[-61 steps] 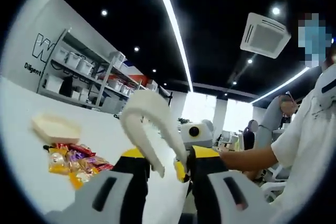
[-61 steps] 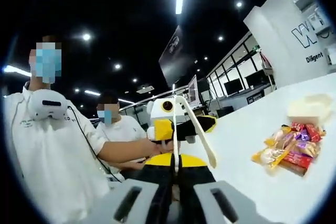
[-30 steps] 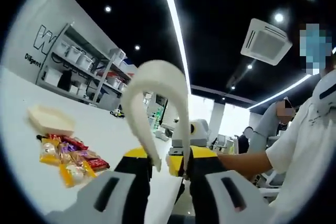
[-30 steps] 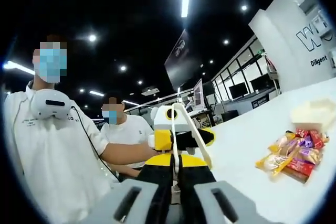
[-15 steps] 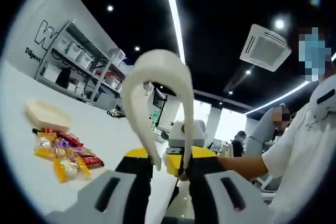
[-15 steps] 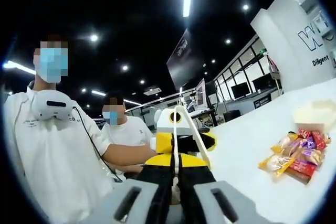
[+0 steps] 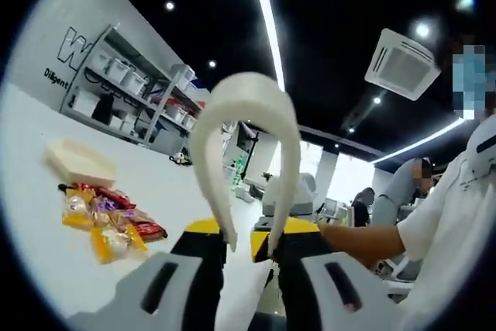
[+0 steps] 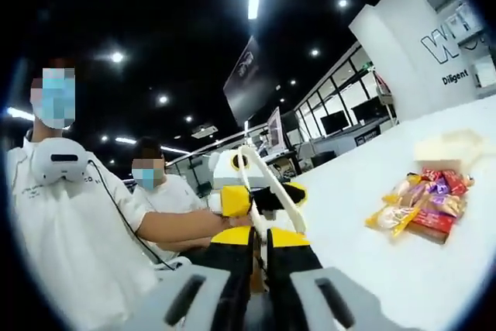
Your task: Place the target food into the container with the food tongs after gripping and lifting it, then release it inside without dropping or visibly crushing the food.
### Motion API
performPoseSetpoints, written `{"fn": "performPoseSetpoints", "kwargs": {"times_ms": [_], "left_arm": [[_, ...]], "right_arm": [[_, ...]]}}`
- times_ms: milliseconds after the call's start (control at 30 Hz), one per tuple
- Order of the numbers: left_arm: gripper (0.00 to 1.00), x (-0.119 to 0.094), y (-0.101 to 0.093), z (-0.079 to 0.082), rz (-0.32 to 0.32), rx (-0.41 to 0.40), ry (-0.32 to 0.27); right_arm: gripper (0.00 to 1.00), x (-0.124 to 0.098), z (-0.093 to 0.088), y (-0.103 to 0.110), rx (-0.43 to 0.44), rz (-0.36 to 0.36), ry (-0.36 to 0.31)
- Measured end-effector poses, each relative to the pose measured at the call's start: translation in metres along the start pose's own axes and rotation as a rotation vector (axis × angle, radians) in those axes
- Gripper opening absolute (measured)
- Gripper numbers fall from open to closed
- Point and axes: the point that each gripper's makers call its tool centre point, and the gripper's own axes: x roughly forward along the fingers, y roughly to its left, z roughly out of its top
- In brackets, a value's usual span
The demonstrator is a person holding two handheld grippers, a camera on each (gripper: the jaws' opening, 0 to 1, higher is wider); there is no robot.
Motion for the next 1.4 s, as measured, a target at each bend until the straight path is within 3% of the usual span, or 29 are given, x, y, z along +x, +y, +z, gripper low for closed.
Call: {"fn": "performPoseSetpoints", "kwargs": {"times_ms": [67, 167, 300, 467, 567, 733, 833, 867, 900, 933, 1000, 1100, 1133, 1167, 1200, 1233, 1333, 1400], "left_arm": [[0.25, -0.003, 0.006, 0.005, 0.021, 0.003, -0.009], [0.25, -0.006, 0.020, 0.007, 0.087, 0.076, 0.004], [0.24, -0.008, 0.026, 0.005, 0.114, 0.098, 0.030], [0.24, -0.011, 0.039, -0.004, 0.163, 0.093, 0.063], [0.24, -0.015, 0.047, -0.006, 0.202, 0.068, 0.071], [0.24, -0.021, 0.056, -0.005, 0.239, 0.070, 0.071], [0.24, -0.022, 0.060, -0.006, 0.257, 0.078, 0.080], [0.24, -0.023, 0.064, -0.007, 0.275, 0.091, 0.097], [0.24, -0.023, 0.068, -0.008, 0.295, 0.102, 0.112], [0.24, -0.022, 0.071, -0.007, 0.306, 0.116, 0.105], [0.24, -0.022, 0.077, -0.006, 0.327, 0.125, 0.106], [0.24, -0.022, 0.086, -0.006, 0.369, 0.126, 0.117], [0.24, -0.021, 0.087, -0.007, 0.370, 0.113, 0.122], [0.24, -0.020, 0.089, -0.009, 0.385, 0.116, 0.135], [0.24, -0.020, 0.092, -0.009, 0.398, 0.129, 0.142], [0.24, -0.020, 0.094, -0.010, 0.407, 0.140, 0.148], [0.24, -0.019, 0.105, -0.008, 0.442, 0.131, 0.138], [0.24, -0.018, 0.111, -0.007, 0.463, 0.120, 0.134]], "right_arm": [[0.00, -0.005, -0.003, -0.007, -0.030, -0.048, 0.008], [0.00, -0.010, -0.004, -0.012, -0.050, -0.100, 0.018], [0.04, -0.015, -0.006, -0.025, -0.131, -0.200, 0.051], [0.10, -0.017, -0.004, -0.051, -0.156, -0.377, 0.067], [0.05, -0.024, -0.004, -0.067, -0.221, -0.524, 0.097], [0.06, -0.023, 0.006, -0.060, -0.317, -0.583, 0.066], [0.00, -0.029, 0.011, -0.063, -0.462, -0.667, 0.119], [0.00, -0.035, 0.005, -0.068, -0.531, -0.745, 0.195], [0.00, -0.040, 0.002, -0.071, -0.548, -0.796, 0.234], [0.00, -0.039, 0.000, -0.070, -0.563, -0.806, 0.247], [0.00, -0.027, -0.004, -0.061, -0.480, -0.758, 0.175], [0.00, -0.027, -0.006, -0.062, -0.378, -0.783, 0.116], [0.00, -0.024, -0.012, -0.058, -0.391, -0.731, 0.157], [0.00, -0.017, -0.022, -0.049, -0.452, -0.619, 0.221], [0.00, -0.021, -0.020, -0.056, -0.435, -0.693, 0.212], [0.00, -0.023, -0.020, -0.059, -0.450, -0.711, 0.225], [0.00, -0.020, -0.015, -0.058, -0.361, -0.700, 0.136], [0.00, -0.022, -0.014, -0.060, -0.349, -0.717, 0.129]]}}
